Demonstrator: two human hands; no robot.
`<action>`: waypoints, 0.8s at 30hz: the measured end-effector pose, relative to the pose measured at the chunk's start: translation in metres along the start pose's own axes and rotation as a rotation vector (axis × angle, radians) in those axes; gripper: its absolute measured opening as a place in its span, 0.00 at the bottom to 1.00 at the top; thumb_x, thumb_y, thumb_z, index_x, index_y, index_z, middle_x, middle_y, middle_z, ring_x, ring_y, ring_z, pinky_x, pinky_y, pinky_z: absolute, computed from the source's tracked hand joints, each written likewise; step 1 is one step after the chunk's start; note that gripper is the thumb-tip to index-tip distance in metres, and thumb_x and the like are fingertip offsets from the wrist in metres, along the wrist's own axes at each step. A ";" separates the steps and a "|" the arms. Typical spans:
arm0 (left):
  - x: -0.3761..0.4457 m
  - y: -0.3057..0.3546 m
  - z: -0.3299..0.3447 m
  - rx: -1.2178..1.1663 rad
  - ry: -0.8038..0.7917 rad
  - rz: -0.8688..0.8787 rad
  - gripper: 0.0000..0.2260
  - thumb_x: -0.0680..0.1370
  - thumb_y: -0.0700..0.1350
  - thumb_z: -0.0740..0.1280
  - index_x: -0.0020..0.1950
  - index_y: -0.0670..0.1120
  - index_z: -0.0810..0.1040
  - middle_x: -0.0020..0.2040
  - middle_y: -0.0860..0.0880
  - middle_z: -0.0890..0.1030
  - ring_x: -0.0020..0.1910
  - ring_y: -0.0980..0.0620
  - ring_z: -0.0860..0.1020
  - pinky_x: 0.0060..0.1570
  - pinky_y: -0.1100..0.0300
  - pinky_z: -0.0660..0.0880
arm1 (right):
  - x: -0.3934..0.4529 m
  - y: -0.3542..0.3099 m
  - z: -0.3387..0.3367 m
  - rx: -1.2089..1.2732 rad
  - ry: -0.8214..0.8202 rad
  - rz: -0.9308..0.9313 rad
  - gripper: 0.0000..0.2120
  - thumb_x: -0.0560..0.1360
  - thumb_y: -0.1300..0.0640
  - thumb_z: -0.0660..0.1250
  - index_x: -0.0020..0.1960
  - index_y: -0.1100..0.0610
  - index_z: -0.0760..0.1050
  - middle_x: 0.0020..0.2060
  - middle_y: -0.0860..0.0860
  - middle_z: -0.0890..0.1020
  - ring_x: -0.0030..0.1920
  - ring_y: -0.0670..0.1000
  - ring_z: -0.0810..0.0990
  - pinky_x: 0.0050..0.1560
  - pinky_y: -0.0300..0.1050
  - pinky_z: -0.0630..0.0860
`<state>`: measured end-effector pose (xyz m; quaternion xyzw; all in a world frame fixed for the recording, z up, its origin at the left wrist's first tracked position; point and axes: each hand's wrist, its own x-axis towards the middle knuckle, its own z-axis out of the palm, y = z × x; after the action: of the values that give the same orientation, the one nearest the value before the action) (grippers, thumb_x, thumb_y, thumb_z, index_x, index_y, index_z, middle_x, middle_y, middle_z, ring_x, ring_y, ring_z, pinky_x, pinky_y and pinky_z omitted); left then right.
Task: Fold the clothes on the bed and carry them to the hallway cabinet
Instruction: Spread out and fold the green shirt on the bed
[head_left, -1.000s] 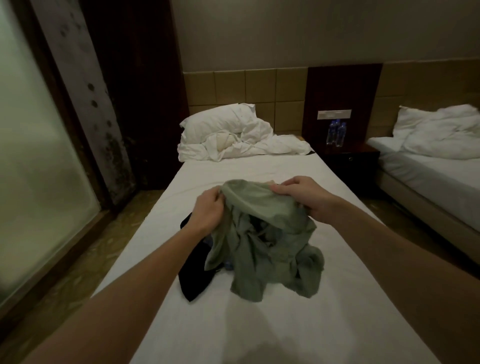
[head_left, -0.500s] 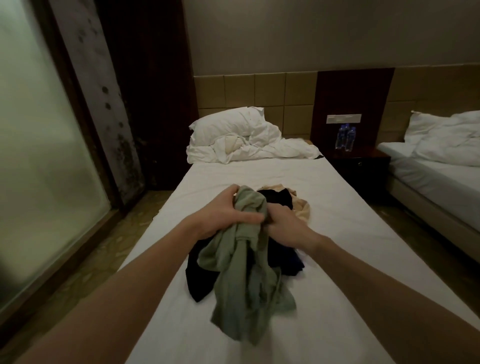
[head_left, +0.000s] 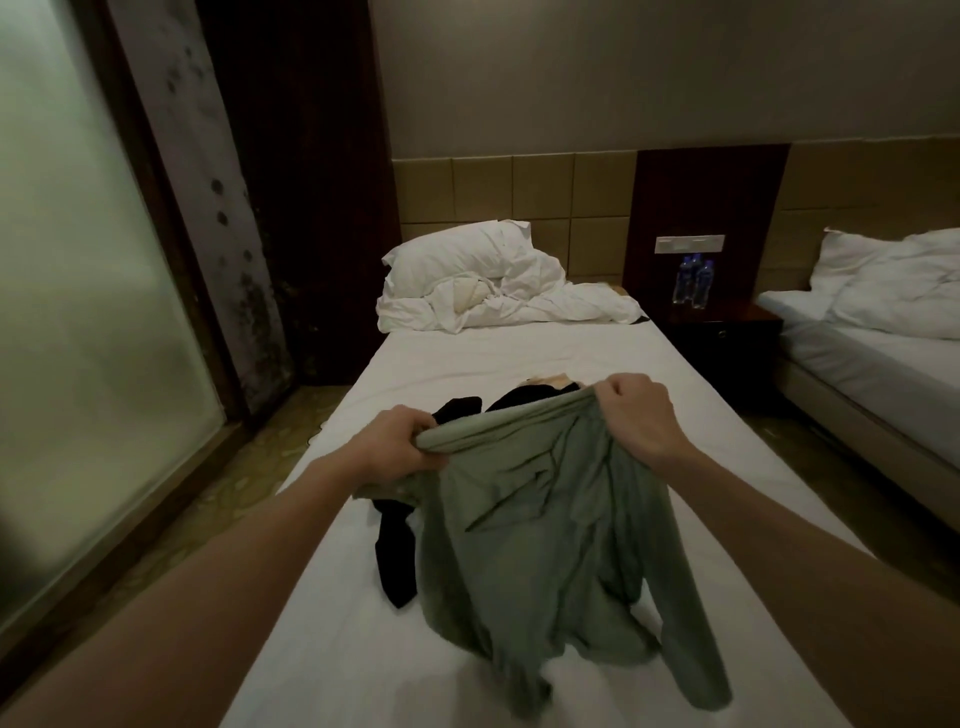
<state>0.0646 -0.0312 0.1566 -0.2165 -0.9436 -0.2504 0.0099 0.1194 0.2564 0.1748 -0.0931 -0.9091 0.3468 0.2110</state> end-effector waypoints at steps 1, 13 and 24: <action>0.002 0.005 -0.003 -0.070 0.029 0.014 0.04 0.73 0.46 0.75 0.42 0.52 0.81 0.40 0.51 0.81 0.42 0.53 0.78 0.41 0.56 0.74 | 0.000 0.004 -0.001 -0.069 -0.016 0.009 0.14 0.80 0.55 0.58 0.38 0.59 0.73 0.37 0.55 0.78 0.41 0.57 0.77 0.36 0.49 0.67; 0.002 0.089 0.009 -1.056 -0.237 -0.086 0.23 0.63 0.46 0.68 0.54 0.49 0.64 0.54 0.40 0.70 0.47 0.44 0.71 0.40 0.52 0.71 | -0.017 -0.023 0.027 0.118 -0.363 -0.284 0.26 0.71 0.54 0.74 0.66 0.48 0.71 0.56 0.48 0.80 0.56 0.49 0.78 0.44 0.35 0.72; -0.015 0.046 0.089 -0.646 -0.462 -0.078 0.13 0.77 0.43 0.72 0.61 0.42 0.79 0.53 0.44 0.83 0.50 0.50 0.82 0.55 0.57 0.79 | -0.015 -0.026 -0.014 0.973 -0.390 0.125 0.12 0.78 0.69 0.62 0.58 0.61 0.78 0.54 0.62 0.83 0.54 0.61 0.83 0.58 0.57 0.79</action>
<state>0.1049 0.0409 0.0988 -0.2230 -0.8010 -0.4793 -0.2809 0.1389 0.2405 0.1972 0.0278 -0.6582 0.7514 0.0358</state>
